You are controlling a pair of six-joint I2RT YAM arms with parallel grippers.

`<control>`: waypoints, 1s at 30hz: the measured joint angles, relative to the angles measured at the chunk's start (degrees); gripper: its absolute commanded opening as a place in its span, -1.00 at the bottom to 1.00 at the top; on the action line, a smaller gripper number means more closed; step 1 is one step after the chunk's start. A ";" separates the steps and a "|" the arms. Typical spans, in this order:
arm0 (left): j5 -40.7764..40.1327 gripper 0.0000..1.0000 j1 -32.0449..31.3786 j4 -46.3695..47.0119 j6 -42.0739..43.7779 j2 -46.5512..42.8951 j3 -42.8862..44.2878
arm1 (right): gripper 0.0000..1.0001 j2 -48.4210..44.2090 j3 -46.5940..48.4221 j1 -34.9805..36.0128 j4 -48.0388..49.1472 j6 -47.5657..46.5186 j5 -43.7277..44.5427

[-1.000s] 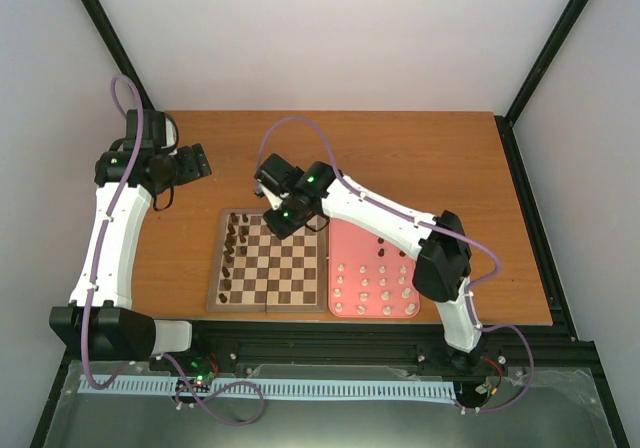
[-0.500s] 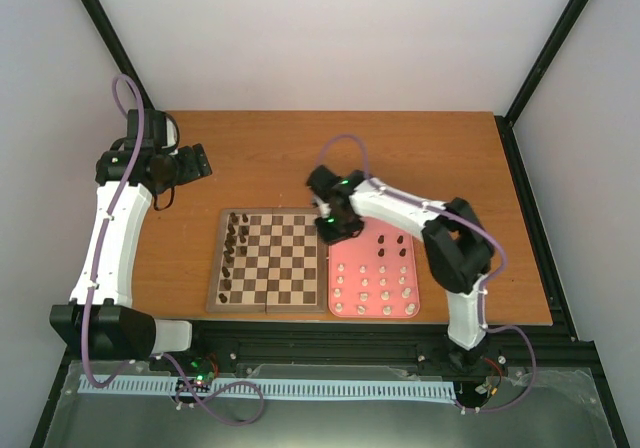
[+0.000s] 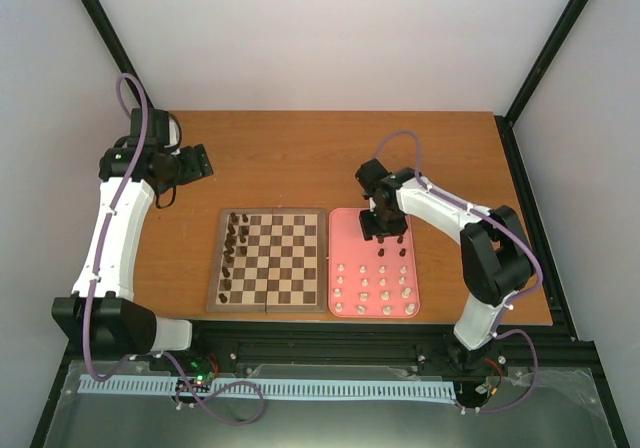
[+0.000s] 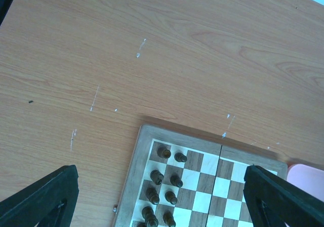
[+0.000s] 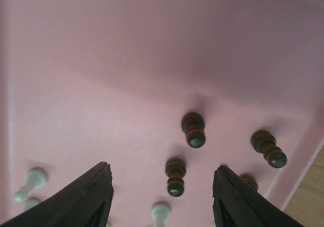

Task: Set up the chess pieces on the board
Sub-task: Pick up the chess piece from the storage box.

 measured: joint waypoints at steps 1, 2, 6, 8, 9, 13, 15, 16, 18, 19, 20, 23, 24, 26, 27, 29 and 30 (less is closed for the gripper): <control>-0.02 0.99 0.00 -0.02 0.00 0.15 0.00 | 0.04 0.31 -0.26 -0.39 0.11 -0.02 0.00; -0.02 0.99 0.00 0.00 0.00 0.26 0.00 | 0.03 0.66 -0.61 -0.74 0.26 -0.04 -0.02; -0.09 0.99 0.00 -0.02 0.00 0.35 0.00 | -0.10 2.21 -2.01 -1.84 0.72 -0.26 -0.20; -0.13 1.00 0.00 -0.02 0.00 0.35 0.00 | -0.14 2.97 -2.19 -2.12 1.09 -0.42 -0.26; -0.15 1.00 0.00 -0.02 0.00 0.35 0.00 | -0.18 3.26 -2.19 -2.19 1.33 -0.57 -0.26; -0.33 0.99 0.00 -0.02 0.00 0.35 0.00 | -0.26 4.24 -2.19 -2.29 2.05 -0.92 -0.44; -0.33 0.99 0.00 -0.02 0.00 0.35 0.00 | -0.36 4.55 -2.19 -2.38 2.40 -1.05 -0.42; -0.33 0.99 0.00 -0.02 0.02 0.37 0.00 | -0.39 4.70 -2.19 -2.45 2.56 -1.20 -0.37; -0.35 0.99 0.00 -0.02 0.02 0.37 0.00 | -0.46 5.01 -2.19 -2.62 2.82 -1.22 -0.31; -0.35 1.00 0.00 -0.02 0.02 0.39 0.00 | -0.47 5.14 -2.19 -2.73 2.86 -1.31 -0.24; -0.35 0.99 0.00 -0.02 0.02 0.42 0.00 | -0.50 5.18 -2.19 -2.84 2.93 -1.36 -0.20; -0.35 0.99 0.00 -0.02 0.02 0.48 0.00 | -0.69 5.40 -2.19 -3.08 3.15 -1.46 -0.04; -0.33 0.99 0.00 -0.02 0.02 0.50 0.00 | -0.77 5.57 -2.19 -3.13 3.23 -1.51 0.02; -0.35 0.99 0.00 -0.02 0.00 0.50 0.00 | -0.93 5.97 -2.19 -3.19 3.37 -1.38 0.04; -0.33 0.99 0.00 -0.02 0.02 0.50 0.00 | -0.94 6.10 -2.19 -3.19 3.39 -1.44 0.02; -0.33 0.99 0.00 -0.02 0.02 0.50 0.00 | -0.94 6.10 -2.19 -3.21 3.45 -1.36 0.02; -0.33 0.99 0.00 -0.02 0.00 0.50 0.00 | -0.94 6.10 -2.19 -3.21 3.48 -1.46 0.07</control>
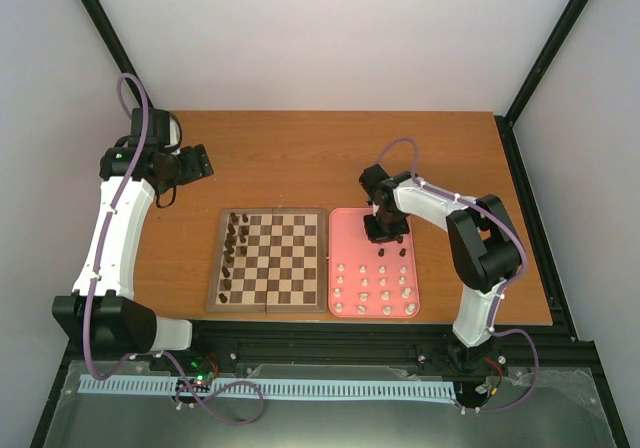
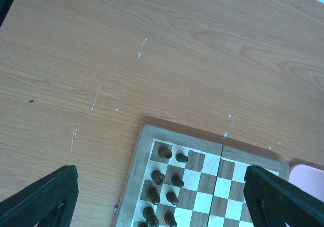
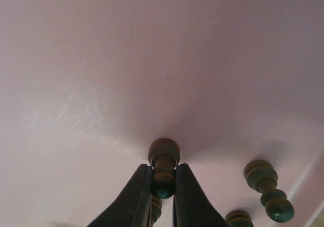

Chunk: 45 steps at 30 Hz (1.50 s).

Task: Set up the chess pieces on the board
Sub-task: Pick up the chess piece from the storage box, then place the chess piece on the chessboard.

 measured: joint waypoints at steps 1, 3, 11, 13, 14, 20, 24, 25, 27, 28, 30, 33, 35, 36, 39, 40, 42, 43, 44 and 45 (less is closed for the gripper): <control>0.00 1.00 0.00 0.00 0.00 0.00 0.00 | -0.95 0.00 0.02 0.00 -0.02 -0.15 0.02; 0.00 0.99 0.00 0.00 0.02 0.00 0.00 | -0.94 -0.09 0.09 0.02 -0.13 -0.20 0.26; 0.00 0.99 0.00 0.00 0.00 0.00 0.00 | -0.94 -0.52 9.81 5.66 -5.25 0.31 2.78; 0.00 0.99 0.00 0.00 0.00 0.00 0.00 | -0.94 -0.46 14.56 9.42 -6.12 0.85 2.73; 0.00 0.99 0.00 0.00 0.00 0.00 0.00 | -0.94 -0.31 16.57 11.28 -6.51 1.16 2.51; 0.02 0.99 0.00 -0.02 0.00 0.00 0.00 | -0.94 7.52 30.73 23.28 -7.37 2.99 -0.92; 0.02 1.00 -0.02 0.00 0.00 -0.02 0.00 | -0.95 18.49 43.04 30.16 -9.29 2.80 -3.28; 0.02 1.00 -0.02 0.00 0.00 -0.07 0.00 | -0.94 20.90 45.83 31.52 -9.64 2.58 -3.69; 0.02 1.00 -0.04 -0.02 0.00 -0.13 0.00 | -0.94 25.07 51.17 33.77 -10.91 2.12 -4.52; 0.04 1.00 -0.04 0.00 0.00 -0.17 0.00 | -0.94 26.80 53.53 34.67 -11.37 1.90 -4.90; 0.04 0.99 -0.04 -0.02 0.00 -0.31 0.00 | -0.94 29.09 56.92 35.80 -12.17 1.42 -5.77; 0.22 0.99 -0.04 0.00 0.00 -0.48 0.09 | -0.94 31.15 60.92 35.98 -13.99 0.66 -7.02; 0.35 0.99 -0.04 -0.02 0.00 -0.59 0.11 | -0.94 31.89 62.62 35.65 -14.56 0.37 -7.80; 0.46 1.00 -0.04 -0.02 0.00 -0.68 0.11 | -0.93 32.13 63.17 35.60 -14.84 0.17 -8.09; 0.50 0.99 -0.04 0.00 -0.02 -0.87 0.11 | -0.92 32.65 63.95 35.30 -15.39 -0.09 -8.66; 0.50 0.99 -0.04 -0.02 0.00 -0.94 0.11 | -0.92 32.89 64.11 35.30 -15.52 -0.22 -8.83; 0.55 0.99 -0.04 -0.02 0.00 -1.05 0.11 | -0.92 33.51 64.46 35.32 -15.67 -0.44 -9.35; 0.57 1.00 -0.04 0.00 0.00 -1.09 0.11 | -0.91 33.86 64.70 35.32 -15.76 -0.50 -9.62; 0.61 1.00 -0.04 -0.02 -0.02 -1.16 0.11 | -0.91 34.25 65.05 35.32 -15.80 -0.59 -9.88; 0.66 0.99 -0.04 0.00 -0.02 -1.25 0.11 | -0.90 34.67 65.37 35.32 -15.74 -0.72 -10.23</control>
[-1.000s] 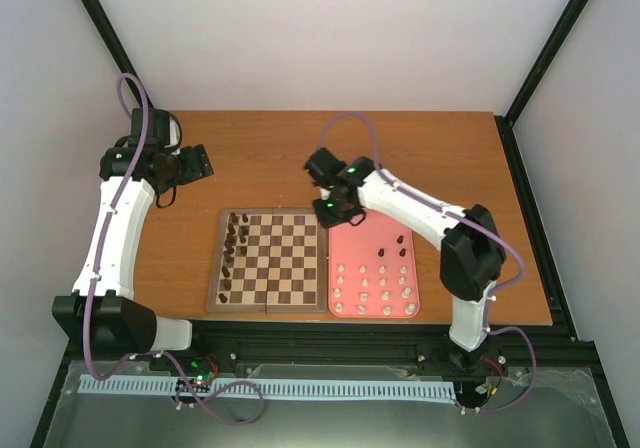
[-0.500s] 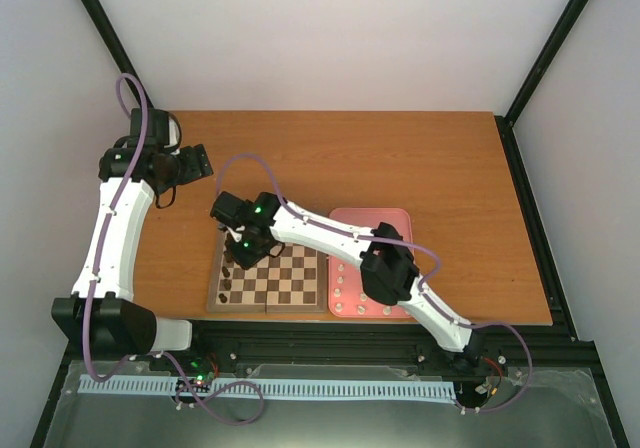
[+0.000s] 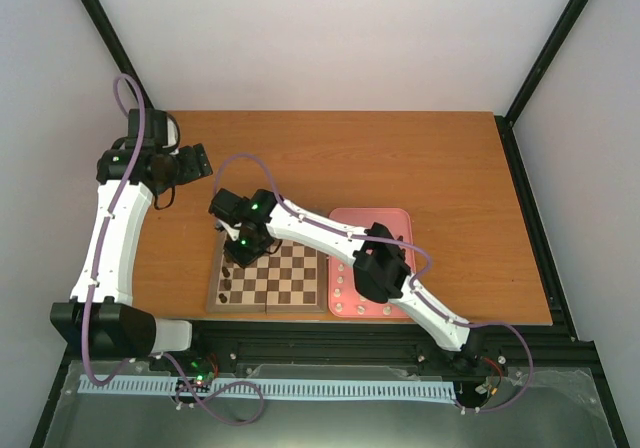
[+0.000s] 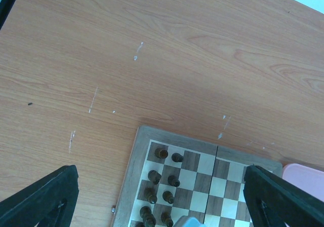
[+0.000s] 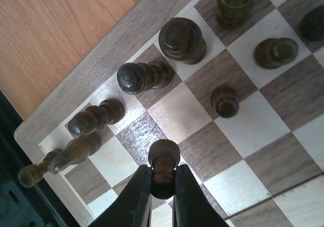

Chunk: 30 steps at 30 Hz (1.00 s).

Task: Set up the chess pieces on the board
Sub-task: Place the chess piece on the chessboard.

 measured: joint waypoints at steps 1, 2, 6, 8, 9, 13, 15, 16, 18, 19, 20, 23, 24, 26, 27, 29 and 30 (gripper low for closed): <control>0.02 0.99 0.00 0.00 0.02 -0.07 0.00 | -0.90 0.50 0.42 0.02 -0.04 -0.13 -0.42; 0.02 1.00 0.00 0.00 0.02 -0.11 0.00 | -0.89 0.85 0.68 0.04 0.07 -0.20 -0.70; 0.02 0.99 0.00 0.00 0.02 -0.22 0.00 | -0.89 1.68 0.81 0.04 0.04 -0.46 -1.49; 0.02 0.99 0.00 0.00 0.02 -0.22 0.00 | -0.87 1.88 0.92 0.04 0.04 -0.55 -1.84; 0.04 1.00 0.00 -0.02 0.02 -0.22 0.00 | -0.86 1.90 1.01 0.04 0.11 -0.57 -1.92; 0.02 1.00 0.00 0.00 0.02 -0.22 0.00 | -0.82 2.01 1.36 0.04 0.46 -0.59 -2.03; 0.02 1.00 0.00 0.00 0.02 -0.22 0.00 | -0.82 2.12 1.64 0.04 0.50 -0.72 -2.01; 0.02 1.00 0.00 0.00 0.02 -0.22 0.00 | -0.82 2.25 1.81 0.04 0.57 -0.74 -1.99; 0.02 0.99 0.00 0.00 0.02 -0.22 0.00 | -0.81 3.04 2.80 0.04 0.68 -0.74 -1.99; 0.02 1.00 0.00 0.00 0.02 -0.22 0.00 | -0.81 3.17 2.89 0.04 0.66 -0.76 -1.99; 0.04 0.99 0.00 -0.02 0.02 -0.22 0.00 | -0.81 3.50 3.23 0.04 0.66 -0.76 -1.95; 0.04 1.00 0.00 0.00 0.02 -0.22 0.00 | -0.80 4.28 3.56 0.04 0.76 -0.74 -1.86; 0.04 0.99 0.00 0.00 0.02 -0.22 0.00 | -0.80 4.52 3.56 0.04 0.76 -0.74 -1.84; 0.04 0.99 0.00 0.00 0.02 -0.22 0.00 | -0.77 4.83 3.56 0.04 0.72 -0.74 -1.84; 0.04 1.00 0.00 0.00 0.02 -0.22 0.00 | -0.73 4.92 3.56 0.04 0.72 -0.76 -1.81; 0.04 0.99 0.00 0.00 0.02 -0.22 0.00 | -0.69 5.07 3.56 0.04 0.72 -0.83 -1.81; 0.04 0.99 0.00 0.00 0.02 -0.22 0.00 | -0.68 5.11 3.56 0.04 0.72 -0.79 -1.84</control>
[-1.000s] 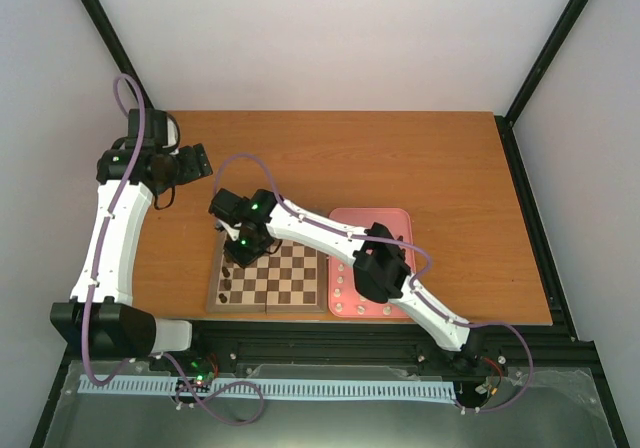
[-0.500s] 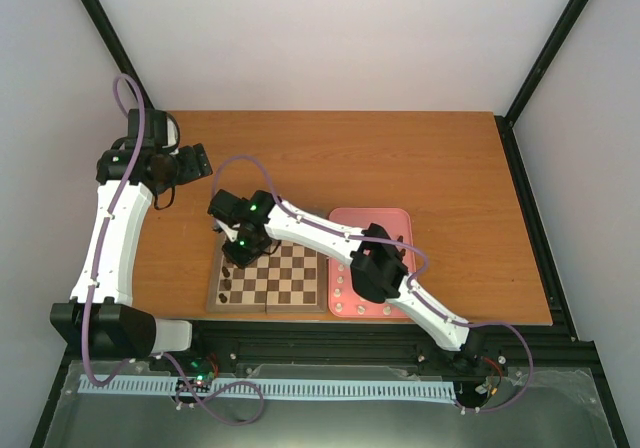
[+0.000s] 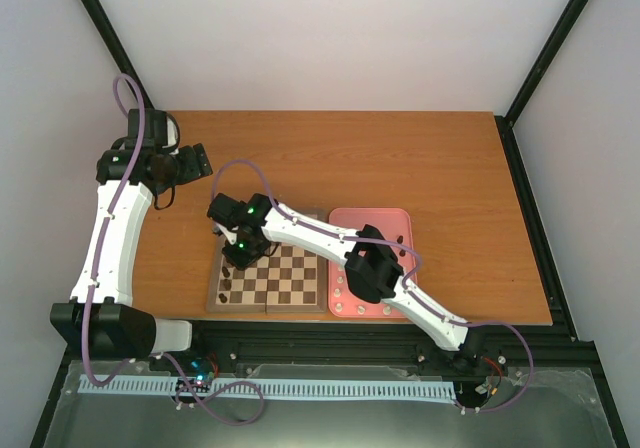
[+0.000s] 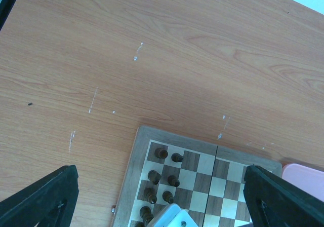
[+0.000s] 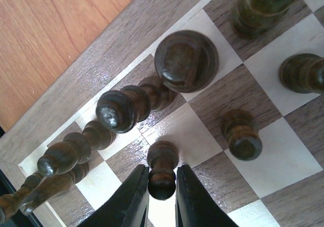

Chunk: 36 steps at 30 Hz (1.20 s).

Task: Set up the chess pieces on the board
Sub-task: Place the chess piece on the chessboard.

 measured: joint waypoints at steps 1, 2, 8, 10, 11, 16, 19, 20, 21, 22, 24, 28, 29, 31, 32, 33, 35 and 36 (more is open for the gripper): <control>0.00 0.99 0.00 0.00 0.00 0.00 0.00 | -0.66 0.09 0.00 0.00 -0.02 -0.04 0.02; 0.00 0.99 0.00 0.00 0.00 0.00 0.00 | -0.63 0.13 0.00 0.00 -0.07 -0.07 0.04; 0.00 0.99 0.00 0.00 0.00 0.00 0.00 | -0.44 0.22 0.00 0.00 -0.11 -0.42 0.20; 0.00 1.00 0.00 0.00 0.00 0.00 0.00 | -0.39 0.22 0.00 0.00 -0.15 -0.42 0.31; 0.00 0.99 0.00 0.00 0.00 0.00 0.00 | -0.38 0.22 0.00 0.00 -0.15 -0.44 0.39; -0.02 0.99 0.00 0.00 0.00 0.00 0.00 | -0.30 0.22 0.00 0.00 -0.17 -0.61 1.11; -0.02 0.99 0.00 0.00 0.00 0.00 0.00 | -0.23 0.20 0.00 0.00 -0.20 -0.83 1.31; -0.02 0.99 0.00 -0.02 0.00 0.00 0.00 | -0.22 0.15 0.00 0.00 -0.17 -0.85 1.38; -0.02 0.99 0.00 -0.02 0.00 0.00 0.00 | -0.21 0.07 -0.04 0.00 -0.17 -0.87 1.49; -0.02 1.00 0.00 0.00 0.00 0.00 0.00 | -0.19 -0.15 -0.13 0.00 -0.13 -0.90 1.55; -0.04 0.99 0.00 0.00 0.00 0.00 0.00 | -0.16 -1.07 -0.74 0.00 -0.02 -1.05 1.86; -0.04 1.00 0.00 0.00 0.00 0.00 0.00 | -0.14 -4.83 -2.82 0.00 -0.04 -1.55 2.54; -0.04 1.00 0.00 -0.02 0.00 0.00 0.00 | -0.14 -5.84 -3.13 0.00 -0.11 -1.70 2.62; -0.04 0.99 0.00 0.00 0.00 0.00 0.00 | -0.14 -7.82 -3.69 -0.02 -0.07 -1.90 2.82; -0.04 1.00 0.00 0.00 0.00 0.00 0.00 | -0.14 -8.74 -4.07 -0.02 -0.04 -1.95 2.91; -0.04 0.99 0.00 0.00 0.00 0.00 0.00 | -0.14 -9.73 -4.55 -0.02 -0.07 -1.92 3.04; -0.04 0.99 0.00 0.00 0.00 0.00 0.02 | -0.14 -11.50 -5.90 -0.13 0.00 -1.90 3.72; -0.04 0.99 0.00 -0.02 0.00 0.00 0.04 | -0.14 -12.59 -7.21 -0.24 0.09 -1.84 4.20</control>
